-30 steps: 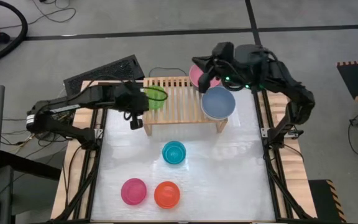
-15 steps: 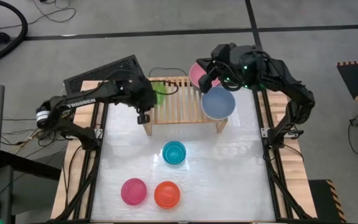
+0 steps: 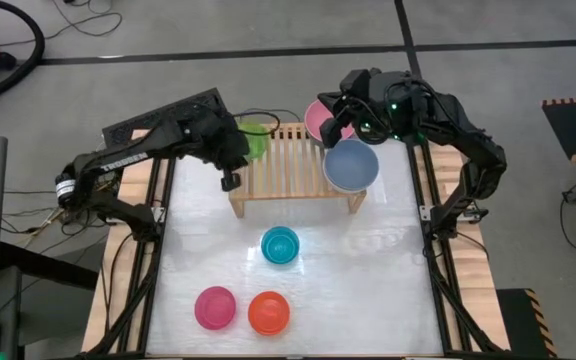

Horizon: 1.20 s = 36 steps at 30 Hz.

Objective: Place and stack bowls onto a shelf
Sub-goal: Adjust the shelf

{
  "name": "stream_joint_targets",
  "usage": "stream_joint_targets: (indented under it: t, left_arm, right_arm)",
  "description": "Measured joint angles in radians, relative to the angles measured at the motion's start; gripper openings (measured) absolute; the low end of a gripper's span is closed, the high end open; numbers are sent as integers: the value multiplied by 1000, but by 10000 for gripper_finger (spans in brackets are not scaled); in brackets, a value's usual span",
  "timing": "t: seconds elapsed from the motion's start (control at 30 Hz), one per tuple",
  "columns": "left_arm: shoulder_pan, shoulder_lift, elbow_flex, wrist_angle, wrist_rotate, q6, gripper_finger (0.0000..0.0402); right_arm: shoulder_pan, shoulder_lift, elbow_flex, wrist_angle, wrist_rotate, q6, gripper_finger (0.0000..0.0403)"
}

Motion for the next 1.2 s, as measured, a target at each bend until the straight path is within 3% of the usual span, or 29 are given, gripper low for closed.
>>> stream_joint_targets:
  t: [0.2, 0.47, 0.63, 0.8, 0.93, 1.07, 1.2]
  left_arm:
    - [-38, -81, 62, -61, 314, -67, 30]
    - [-120, -78, 9, -72, 494, -28, 129]
    - [-164, -61, -113, -64, 476, -45, 196]
    - [-191, -56, -267, 90, 455, -205, 243]
    - [-254, -62, -360, 222, 340, -330, 252]
    - [-369, -61, -375, 240, 208, -296, 253]
    - [-490, -58, -363, 230, 169, -308, 250]
  right_arm:
    - [29, -14, 0, -22, -2, 0, 38]
    - [42, -18, -1, -31, -2, 35, 39]
    - [82, -23, -1, -65, -2, 88, 39]
    - [120, -27, 0, -111, -1, 170, 39]
    - [142, -26, 0, -143, -1, 233, 39]
    - [164, -26, 0, -167, -2, 278, 39]
    - [193, -26, 0, -171, -2, 298, 39]
